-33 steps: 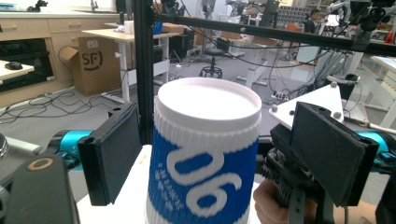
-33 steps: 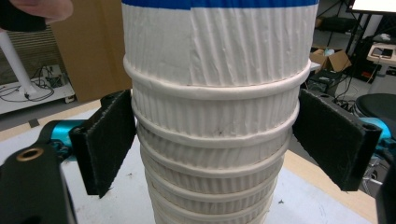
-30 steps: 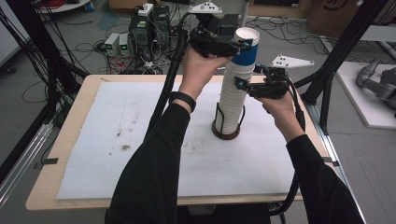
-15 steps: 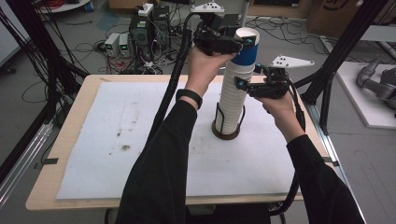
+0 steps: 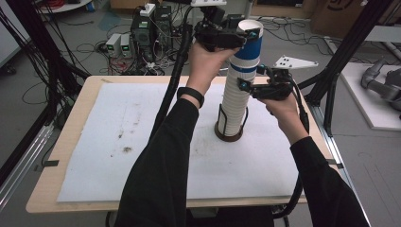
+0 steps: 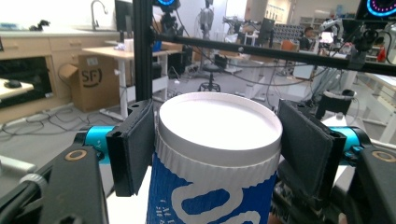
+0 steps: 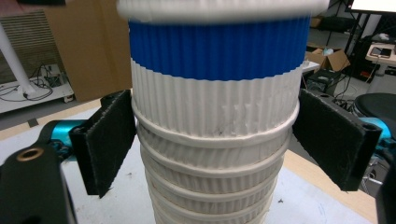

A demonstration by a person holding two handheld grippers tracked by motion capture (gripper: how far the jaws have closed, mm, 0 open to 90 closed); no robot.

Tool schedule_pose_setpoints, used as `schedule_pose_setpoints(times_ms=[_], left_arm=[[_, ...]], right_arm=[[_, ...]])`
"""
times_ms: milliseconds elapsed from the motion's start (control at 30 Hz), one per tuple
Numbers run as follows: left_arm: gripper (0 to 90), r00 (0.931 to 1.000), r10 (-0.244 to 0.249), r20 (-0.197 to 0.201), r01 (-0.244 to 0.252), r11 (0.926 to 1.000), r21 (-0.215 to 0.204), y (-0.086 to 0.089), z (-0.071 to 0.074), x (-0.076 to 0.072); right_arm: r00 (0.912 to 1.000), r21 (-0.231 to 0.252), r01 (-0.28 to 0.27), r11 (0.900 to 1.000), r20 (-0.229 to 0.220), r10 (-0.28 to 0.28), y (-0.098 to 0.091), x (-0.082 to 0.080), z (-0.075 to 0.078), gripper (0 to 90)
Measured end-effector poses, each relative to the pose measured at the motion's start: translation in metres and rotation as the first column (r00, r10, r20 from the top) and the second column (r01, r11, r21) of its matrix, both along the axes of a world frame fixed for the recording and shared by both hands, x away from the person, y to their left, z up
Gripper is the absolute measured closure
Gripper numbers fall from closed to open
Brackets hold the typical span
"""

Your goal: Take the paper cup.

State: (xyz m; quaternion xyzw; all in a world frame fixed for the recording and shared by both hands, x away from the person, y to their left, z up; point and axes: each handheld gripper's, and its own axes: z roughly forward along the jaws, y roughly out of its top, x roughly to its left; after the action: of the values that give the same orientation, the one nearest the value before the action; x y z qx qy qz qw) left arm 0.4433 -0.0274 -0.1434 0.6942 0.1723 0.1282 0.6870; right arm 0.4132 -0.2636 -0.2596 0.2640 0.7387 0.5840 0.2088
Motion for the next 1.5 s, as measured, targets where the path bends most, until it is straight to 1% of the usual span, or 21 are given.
schedule_pose_setpoints(times_ms=[100,167,300,333,400,467,567,800,933,1033,1100,1200,1300,1500], left_arm=[[29.9,0.9999,0.001,0.014,-0.001,0.9999,-0.011,0.001,0.007,-0.002],[29.9,0.9995,0.007,0.031,-0.007,0.9998,-0.021,0.001,0.011,-0.004],[30.0,0.9986,0.019,0.05,-0.017,0.9991,-0.039,0.003,0.019,-0.006],[30.0,0.9979,0.019,0.061,-0.016,0.9988,-0.047,0.004,0.021,-0.007],[30.0,0.9972,0.018,0.072,-0.012,0.9967,-0.08,0.006,0.025,-0.009],[30.0,0.9968,0.017,0.078,-0.011,0.9965,-0.083,0.007,0.03,-0.011],[30.0,0.9944,0.025,0.103,-0.014,0.9949,-0.099,0.01,0.036,-0.015],[30.0,0.9895,0.04,0.139,-0.023,0.9927,-0.118,0.021,0.046,-0.025],[30.0,0.9879,0.05,0.147,-0.034,0.9937,-0.107,0.032,0.05,-0.031],[30.0,0.987,0.052,0.152,-0.038,0.9949,-0.093,0.041,0.051,-0.037],[30.0,0.9867,0.053,0.154,-0.042,0.9961,-0.077,0.048,0.051,-0.042],[30.0,0.9848,0.061,0.163,-0.05,0.9961,-0.073,0.061,0.049,-0.05],[30.0,0.9844,0.067,0.162,-0.056,0.9958,-0.072,0.075,0.043,-0.058],[30.0,0.9847,0.079,0.155,-0.07,0.9954,-0.065,0.102,0.025,-0.073]], right_arm=[[1.0,-0.002,0.002,1.0,-0.002,-0.002,0.0,0.0,0.0,14.2],[1.0,-0.003,0.002,1.0,-0.001,-0.002,0.0,0.0,0.0,14.2],[1.0,-0.004,0.003,1.0,-0.001,-0.003,0.0,0.0,0.0,14.2],[1.0,-0.004,0.003,1.0,0.0,-0.003,0.0,0.0,0.0,14.2],[1.0,-0.005,0.004,1.0,0.0,-0.004,0.0,0.0,0.0,14.2],[1.0,-0.004,0.003,1.0,-0.001,-0.003,0.0,0.0,0.0,14.2],[1.0,-0.004,0.002,1.0,0.001,-0.002,0.0,0.0,0.0,14.2],[1.0,-0.005,0.004,1.0,0.003,-0.004,0.0,0.0,0.0,14.2],[1.0,-0.006,0.003,1.0,0.004,-0.003,0.0,0.0,0.0,14.2],[1.0,-0.006,0.003,1.0,0.004,-0.003,0.0,0.0,0.0,14.2],[1.0,-0.007,0.005,1.0,0.004,-0.005,0.0,0.0,0.0,14.2],[1.0,-0.007,0.003,1.0,0.002,-0.003,0.0,-0.001,0.0,14.2],[1.0,-0.008,0.006,0.9999,0.0,-0.006,0.0,-0.001,0.001,14.2],[1.0,-0.008,0.009,0.9999,-0.001,-0.009,0.0,-0.002,0.001,14.2]])
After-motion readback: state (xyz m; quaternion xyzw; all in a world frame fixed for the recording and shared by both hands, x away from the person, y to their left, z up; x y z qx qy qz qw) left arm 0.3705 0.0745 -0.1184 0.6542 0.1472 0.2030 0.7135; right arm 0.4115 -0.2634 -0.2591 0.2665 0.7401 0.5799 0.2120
